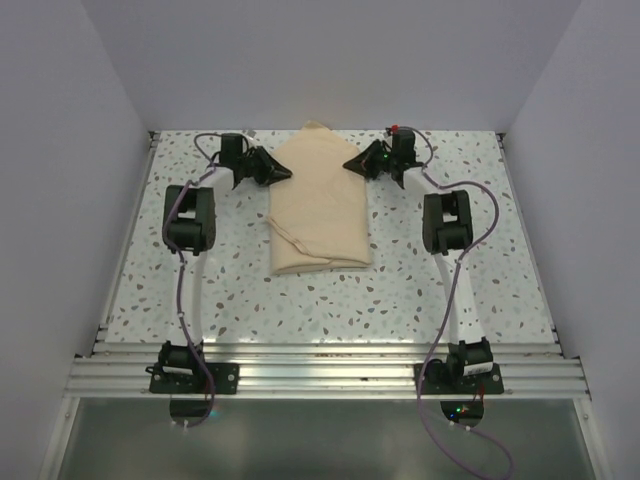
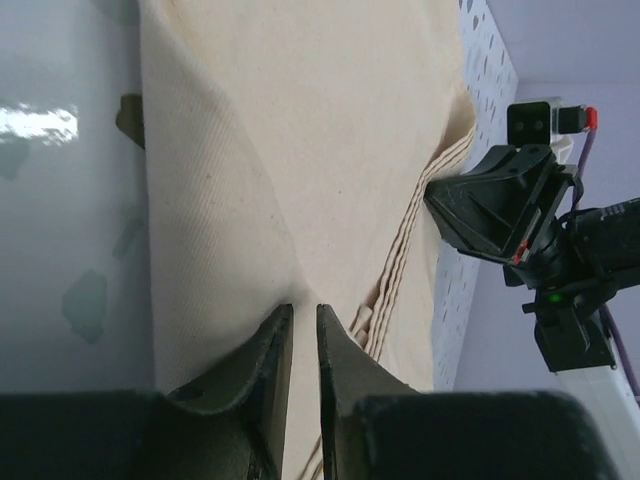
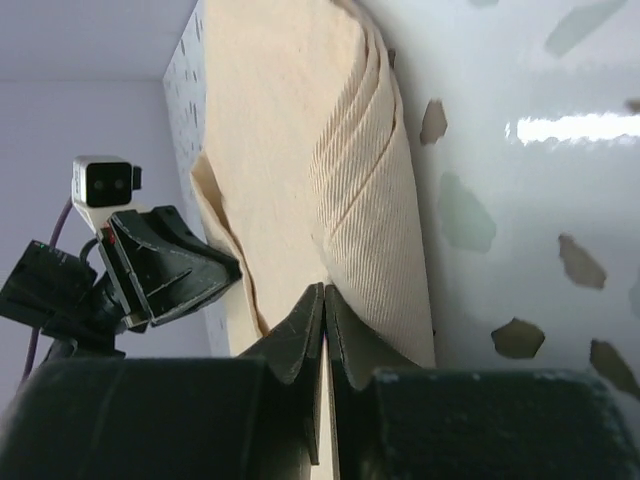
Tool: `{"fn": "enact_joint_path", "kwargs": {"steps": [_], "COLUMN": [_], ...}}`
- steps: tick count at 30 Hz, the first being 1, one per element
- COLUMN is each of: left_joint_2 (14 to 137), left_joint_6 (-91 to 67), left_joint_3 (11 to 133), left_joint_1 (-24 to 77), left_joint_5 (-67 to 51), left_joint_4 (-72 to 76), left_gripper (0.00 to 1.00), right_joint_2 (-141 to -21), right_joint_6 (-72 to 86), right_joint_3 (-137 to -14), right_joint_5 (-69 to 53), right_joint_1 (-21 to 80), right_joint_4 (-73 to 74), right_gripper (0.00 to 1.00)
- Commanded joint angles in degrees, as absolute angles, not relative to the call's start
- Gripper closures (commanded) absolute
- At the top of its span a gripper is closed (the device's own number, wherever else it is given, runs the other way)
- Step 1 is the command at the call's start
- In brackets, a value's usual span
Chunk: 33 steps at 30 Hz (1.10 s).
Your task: Prepare the surgical pack
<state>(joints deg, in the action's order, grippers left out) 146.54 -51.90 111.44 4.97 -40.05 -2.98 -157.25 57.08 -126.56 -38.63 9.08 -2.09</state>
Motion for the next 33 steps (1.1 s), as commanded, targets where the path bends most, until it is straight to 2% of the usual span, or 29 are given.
{"fn": "enact_joint_path", "kwargs": {"steps": [1, 6, 12, 17, 25, 33], "left_joint_2": [149.9, 152.6, 151.2, 144.8, 144.7, 146.0], "left_joint_6": [-55.2, -57.0, -54.1, -49.3, -47.7, -46.1], "left_joint_3": [115.0, 119.7, 122.8, 118.9, 116.5, 115.8], "left_joint_1": [2.7, 0.4, -1.8, -1.8, -0.9, 2.1], "left_joint_5": [-36.9, -36.5, -34.6, -30.5, -29.0, -27.1], "left_joint_4": [1.8, 3.8, 4.4, 3.3, 2.5, 2.0], "left_gripper": [0.80, 0.76, 0.68, 0.58, 0.55, 0.54], "right_joint_2": [-160.9, -163.8, -162.4, -157.0, -154.2, -152.3], "right_joint_6": [58.4, 58.7, 58.4, 54.7, 45.3, 40.9], "right_joint_3": [-133.4, -141.5, -144.0, -141.0, -136.3, -131.1], "right_joint_5": [-31.4, -26.7, -25.4, -27.4, -30.5, -30.7], "right_joint_1": [9.1, 8.9, 8.0, 7.0, 6.1, 6.0], "right_joint_4": [-0.2, 2.1, 0.6, 2.5, 8.2, 7.4], "right_gripper": [0.94, 0.84, 0.78, 0.71, 0.58, 0.50]}}
